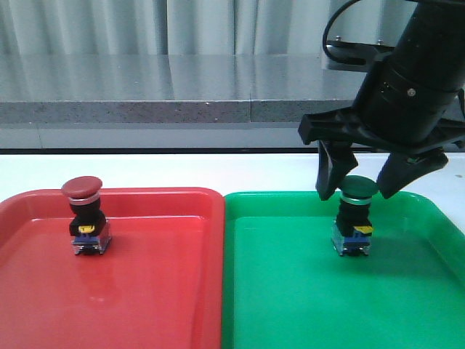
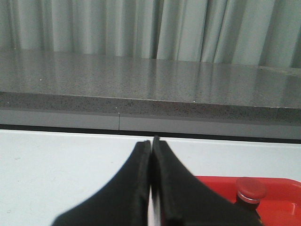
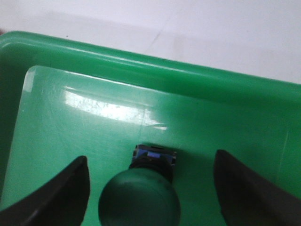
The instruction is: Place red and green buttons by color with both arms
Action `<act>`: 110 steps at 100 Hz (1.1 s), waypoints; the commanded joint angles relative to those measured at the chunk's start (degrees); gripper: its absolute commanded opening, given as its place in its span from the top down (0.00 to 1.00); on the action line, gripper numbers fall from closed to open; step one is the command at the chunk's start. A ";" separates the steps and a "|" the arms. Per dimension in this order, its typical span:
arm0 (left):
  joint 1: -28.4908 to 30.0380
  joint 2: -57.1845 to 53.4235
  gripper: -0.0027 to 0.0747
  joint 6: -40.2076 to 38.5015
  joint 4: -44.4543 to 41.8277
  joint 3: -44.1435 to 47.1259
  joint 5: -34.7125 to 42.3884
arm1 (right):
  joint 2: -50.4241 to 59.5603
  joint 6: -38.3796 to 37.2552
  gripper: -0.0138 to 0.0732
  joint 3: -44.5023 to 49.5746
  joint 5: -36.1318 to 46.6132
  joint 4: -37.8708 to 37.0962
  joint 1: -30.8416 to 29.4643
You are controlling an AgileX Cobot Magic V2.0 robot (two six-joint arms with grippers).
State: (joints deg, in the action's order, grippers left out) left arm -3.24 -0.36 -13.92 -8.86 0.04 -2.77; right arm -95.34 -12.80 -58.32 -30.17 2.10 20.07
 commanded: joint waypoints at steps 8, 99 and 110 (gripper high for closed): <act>0.06 -1.72 0.99 -0.09 0.49 2.42 4.75 | 3.19 0.09 0.17 -1.36 2.50 0.24 -0.02; 0.06 -1.72 0.99 -0.09 0.49 2.42 4.75 | 40.68 0.09 0.17 11.51 11.98 -10.76 -7.25; 0.06 -1.72 0.99 -0.09 0.49 2.42 4.75 | 47.01 0.09 0.17 15.21 11.85 -11.21 -8.74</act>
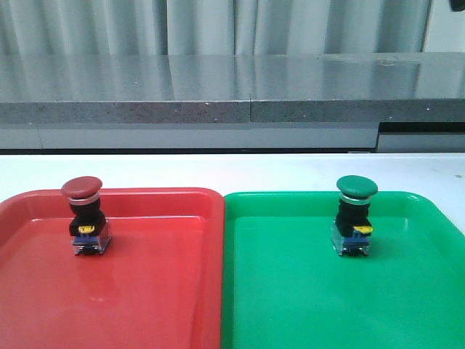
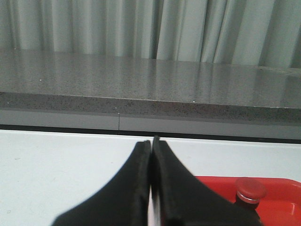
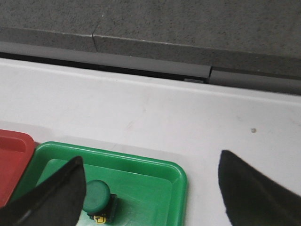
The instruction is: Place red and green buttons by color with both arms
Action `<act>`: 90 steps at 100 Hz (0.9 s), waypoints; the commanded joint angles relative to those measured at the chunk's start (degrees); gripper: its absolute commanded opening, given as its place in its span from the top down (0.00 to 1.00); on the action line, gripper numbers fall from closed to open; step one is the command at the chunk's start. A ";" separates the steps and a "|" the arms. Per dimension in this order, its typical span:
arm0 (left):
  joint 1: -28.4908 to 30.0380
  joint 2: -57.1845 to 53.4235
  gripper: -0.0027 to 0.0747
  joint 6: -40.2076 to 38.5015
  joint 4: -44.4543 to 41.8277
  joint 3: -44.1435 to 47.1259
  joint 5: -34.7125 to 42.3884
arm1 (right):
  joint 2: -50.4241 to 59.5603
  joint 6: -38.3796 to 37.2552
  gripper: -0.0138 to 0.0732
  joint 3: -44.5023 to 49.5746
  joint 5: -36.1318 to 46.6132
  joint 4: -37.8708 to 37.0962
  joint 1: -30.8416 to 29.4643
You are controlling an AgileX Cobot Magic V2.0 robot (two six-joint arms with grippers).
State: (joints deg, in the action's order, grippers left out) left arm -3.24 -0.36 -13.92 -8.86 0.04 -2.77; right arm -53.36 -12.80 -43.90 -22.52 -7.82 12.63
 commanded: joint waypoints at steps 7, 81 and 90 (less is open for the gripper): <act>0.06 -1.72 0.99 -0.09 0.49 2.42 4.75 | 8.65 0.09 0.17 2.85 4.07 -1.65 -1.55; 0.06 -1.72 0.99 -0.09 0.49 2.42 4.75 | 23.98 0.09 0.90 11.13 2.40 -2.67 -1.69; 0.06 -1.72 0.99 -0.09 0.49 2.42 4.75 | 23.98 0.09 0.96 11.13 2.35 -2.67 -1.69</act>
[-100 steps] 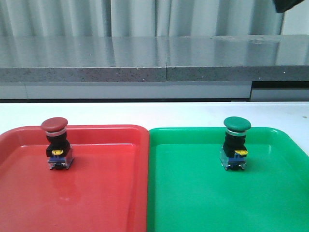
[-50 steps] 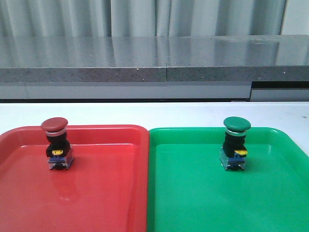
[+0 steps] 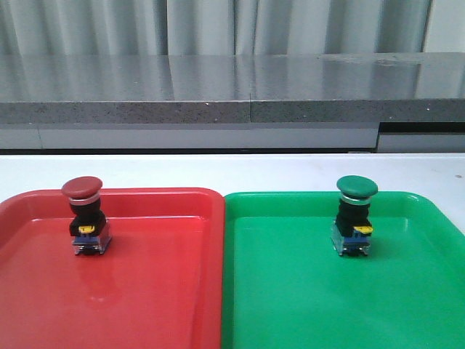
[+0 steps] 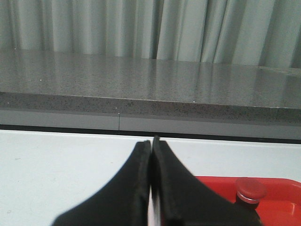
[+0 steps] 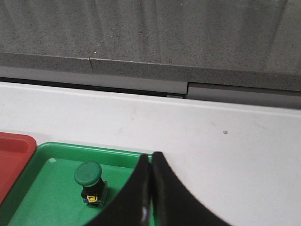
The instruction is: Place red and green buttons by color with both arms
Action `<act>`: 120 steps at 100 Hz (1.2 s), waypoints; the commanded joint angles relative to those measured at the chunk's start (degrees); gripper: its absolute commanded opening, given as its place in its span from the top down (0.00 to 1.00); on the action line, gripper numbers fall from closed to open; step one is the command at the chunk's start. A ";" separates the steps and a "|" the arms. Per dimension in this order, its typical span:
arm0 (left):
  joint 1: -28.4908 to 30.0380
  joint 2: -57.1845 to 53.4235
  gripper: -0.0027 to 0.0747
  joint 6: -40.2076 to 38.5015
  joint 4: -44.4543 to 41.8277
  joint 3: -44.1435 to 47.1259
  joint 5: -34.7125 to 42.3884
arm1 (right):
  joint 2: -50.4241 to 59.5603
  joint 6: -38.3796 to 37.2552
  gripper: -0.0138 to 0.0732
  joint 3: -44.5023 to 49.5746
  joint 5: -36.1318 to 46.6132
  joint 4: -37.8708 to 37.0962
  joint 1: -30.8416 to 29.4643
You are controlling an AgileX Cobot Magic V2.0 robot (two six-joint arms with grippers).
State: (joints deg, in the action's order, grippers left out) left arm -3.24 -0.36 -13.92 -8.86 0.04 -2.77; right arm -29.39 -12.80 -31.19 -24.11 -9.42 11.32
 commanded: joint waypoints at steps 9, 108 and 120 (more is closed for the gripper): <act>0.06 -1.72 0.99 -0.09 0.49 2.42 4.75 | 0.00 0.09 0.97 -1.58 3.94 -1.07 -0.38; 0.06 -1.72 0.99 -0.09 0.49 2.42 4.75 | 2.21 0.14 0.97 -1.12 6.54 -1.71 -0.38; 0.06 -1.72 0.99 -0.09 0.49 2.42 4.75 | 5.66 0.94 0.97 2.01 10.99 -2.39 -0.38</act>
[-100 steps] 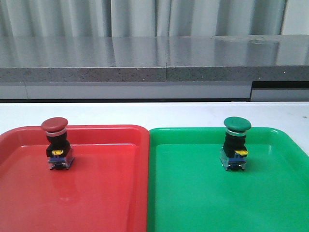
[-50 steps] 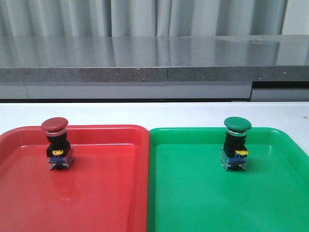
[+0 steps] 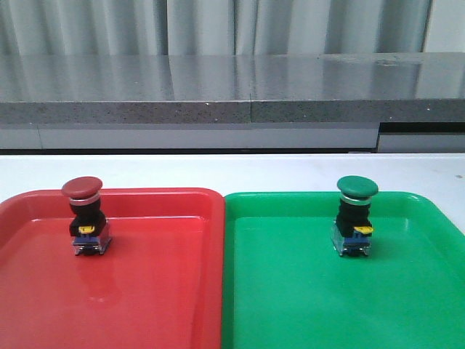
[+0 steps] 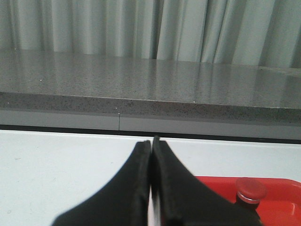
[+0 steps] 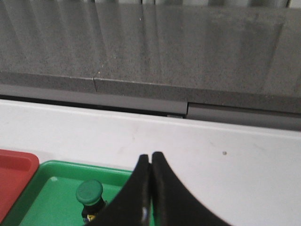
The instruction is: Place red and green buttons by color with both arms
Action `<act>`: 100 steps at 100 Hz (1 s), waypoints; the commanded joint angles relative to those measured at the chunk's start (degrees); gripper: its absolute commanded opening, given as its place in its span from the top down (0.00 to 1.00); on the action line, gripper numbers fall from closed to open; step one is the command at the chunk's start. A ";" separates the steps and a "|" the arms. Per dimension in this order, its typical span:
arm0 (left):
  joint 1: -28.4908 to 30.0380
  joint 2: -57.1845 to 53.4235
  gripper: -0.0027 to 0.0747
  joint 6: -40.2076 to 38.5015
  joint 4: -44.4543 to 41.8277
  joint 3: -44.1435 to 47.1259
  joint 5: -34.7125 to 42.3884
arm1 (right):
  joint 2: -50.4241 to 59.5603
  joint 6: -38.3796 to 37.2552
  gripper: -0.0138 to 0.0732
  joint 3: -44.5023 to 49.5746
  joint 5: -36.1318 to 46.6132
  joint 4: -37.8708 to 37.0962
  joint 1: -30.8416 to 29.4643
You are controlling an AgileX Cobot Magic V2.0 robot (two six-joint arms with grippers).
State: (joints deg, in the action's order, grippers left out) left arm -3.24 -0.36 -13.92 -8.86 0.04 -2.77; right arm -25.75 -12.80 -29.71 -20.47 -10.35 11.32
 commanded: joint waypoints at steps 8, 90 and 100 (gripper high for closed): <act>0.06 -1.72 0.99 -0.09 0.49 2.42 4.75 | 4.56 3.50 0.97 3.71 10.55 -1.45 -0.38; 0.06 -1.72 0.99 -0.09 0.49 2.42 4.75 | 27.60 9.01 0.97 28.41 20.80 9.45 -8.86; 0.06 -1.72 0.99 -0.09 0.49 2.42 4.75 | 27.60 9.01 0.97 30.22 22.55 9.50 -8.86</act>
State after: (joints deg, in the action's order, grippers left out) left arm -3.24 -0.36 -13.92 -8.86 0.04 -2.67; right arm 0.60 -4.27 0.72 -4.50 -1.09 2.82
